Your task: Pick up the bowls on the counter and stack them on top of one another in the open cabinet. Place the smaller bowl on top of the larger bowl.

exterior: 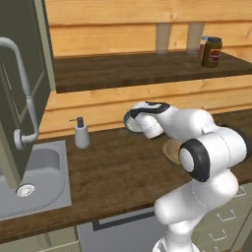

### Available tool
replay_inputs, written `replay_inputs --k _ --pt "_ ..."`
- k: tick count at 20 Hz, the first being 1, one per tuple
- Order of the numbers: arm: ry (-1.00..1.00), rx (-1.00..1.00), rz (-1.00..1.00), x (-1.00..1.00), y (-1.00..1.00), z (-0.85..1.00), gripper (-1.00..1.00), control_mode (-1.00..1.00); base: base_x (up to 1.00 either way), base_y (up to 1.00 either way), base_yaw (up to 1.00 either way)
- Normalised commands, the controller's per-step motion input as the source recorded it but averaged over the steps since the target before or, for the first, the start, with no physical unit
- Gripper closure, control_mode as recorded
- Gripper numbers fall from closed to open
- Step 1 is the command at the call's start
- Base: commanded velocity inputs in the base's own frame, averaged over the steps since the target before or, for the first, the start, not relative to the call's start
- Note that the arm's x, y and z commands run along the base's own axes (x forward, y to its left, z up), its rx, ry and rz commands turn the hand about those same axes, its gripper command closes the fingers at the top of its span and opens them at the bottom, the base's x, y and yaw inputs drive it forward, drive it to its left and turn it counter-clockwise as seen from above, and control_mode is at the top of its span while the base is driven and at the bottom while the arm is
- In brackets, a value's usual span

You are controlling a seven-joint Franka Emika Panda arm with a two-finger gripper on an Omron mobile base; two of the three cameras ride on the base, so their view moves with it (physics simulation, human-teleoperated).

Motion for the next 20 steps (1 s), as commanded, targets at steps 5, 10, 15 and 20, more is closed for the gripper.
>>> replay_inputs --k 5,10,15,20 --pt "0.09 0.03 -0.06 -0.64 -0.65 0.95 1.00 -1.00 0.00 0.00 0.00" --pt "0.31 0.00 -0.10 -0.36 -0.70 1.00 1.00 -1.00 0.00 0.00 0.00" --pt "0.61 0.00 -0.15 -0.02 -0.60 0.70 1.00 -1.00 0.00 0.00 0.00" --pt "0.13 0.01 -0.07 0.00 -0.18 0.18 1.00 -1.00 0.00 0.00 0.00"
